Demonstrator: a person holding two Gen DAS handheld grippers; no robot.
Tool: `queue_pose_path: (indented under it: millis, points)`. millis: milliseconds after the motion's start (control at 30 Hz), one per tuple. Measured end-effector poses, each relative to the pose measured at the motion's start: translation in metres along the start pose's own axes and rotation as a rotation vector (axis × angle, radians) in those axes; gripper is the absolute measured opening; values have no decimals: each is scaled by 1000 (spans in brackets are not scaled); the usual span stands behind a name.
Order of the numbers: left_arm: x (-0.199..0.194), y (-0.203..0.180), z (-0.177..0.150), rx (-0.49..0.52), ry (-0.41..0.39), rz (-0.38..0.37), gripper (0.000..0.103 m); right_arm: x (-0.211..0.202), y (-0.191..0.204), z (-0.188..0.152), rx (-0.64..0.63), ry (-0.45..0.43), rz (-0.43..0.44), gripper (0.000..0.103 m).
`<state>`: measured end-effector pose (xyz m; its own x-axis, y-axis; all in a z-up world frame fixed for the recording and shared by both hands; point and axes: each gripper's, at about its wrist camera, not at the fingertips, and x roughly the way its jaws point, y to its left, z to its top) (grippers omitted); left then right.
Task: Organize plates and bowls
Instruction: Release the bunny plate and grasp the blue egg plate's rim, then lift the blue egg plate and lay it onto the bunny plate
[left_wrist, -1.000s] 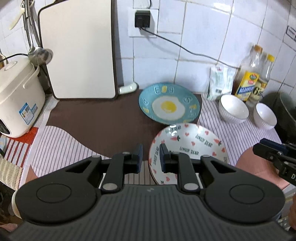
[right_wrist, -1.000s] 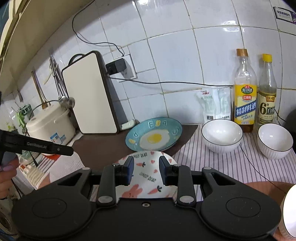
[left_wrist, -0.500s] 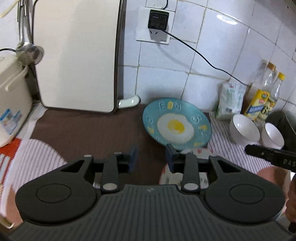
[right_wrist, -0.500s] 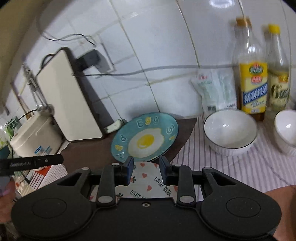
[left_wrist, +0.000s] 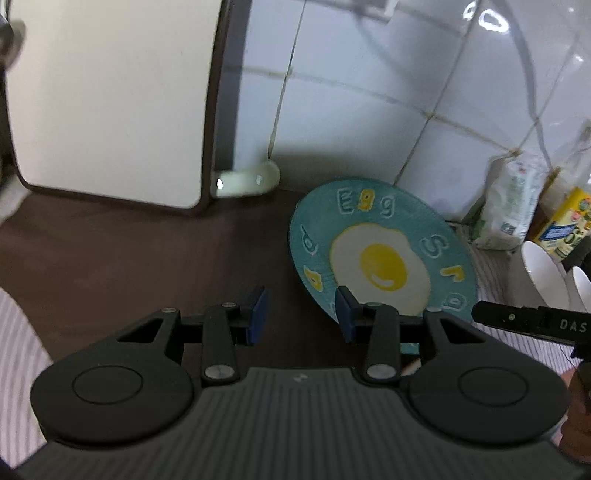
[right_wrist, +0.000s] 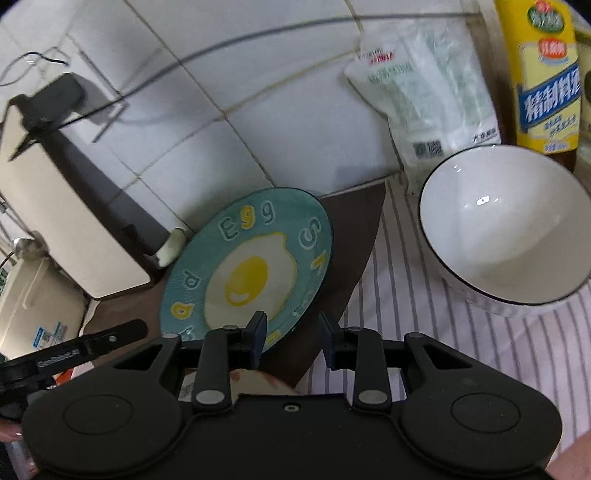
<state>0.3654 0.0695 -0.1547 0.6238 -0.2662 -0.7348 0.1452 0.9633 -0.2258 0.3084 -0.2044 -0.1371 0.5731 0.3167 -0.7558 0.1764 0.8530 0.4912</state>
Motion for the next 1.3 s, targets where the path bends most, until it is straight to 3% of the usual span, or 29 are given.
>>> queue_pose_path:
  millis: [167, 367, 433, 567, 667, 733, 1000, 1300]
  points:
    - [27, 4, 5, -41, 64, -4, 40, 14, -3, 8, 41, 34, -5, 35]
    - [45, 8, 10, -71, 81, -20, 37, 22, -11, 23, 97, 50, 4, 36]
    - [50, 9, 11, -75, 88, -29, 35, 24, -12, 29, 96, 51, 8, 35]
    - [54, 13, 13, -96, 88, -64, 21, 33, -9, 40, 66, 60, 11, 35]
    - [54, 12, 13, -112, 93, -85, 13, 38, -8, 42, 36, 63, 0, 28]
    - [54, 12, 13, -128, 96, -83, 13, 41, -8, 42, 18, 66, -16, 15]
    - [50, 10, 14, -159, 95, -65, 13, 43, -9, 41, -13, 43, -8, 16]
    - [6, -4, 28, -116, 51, -61, 13, 4, 0, 46, -1, -35, 57, 16]
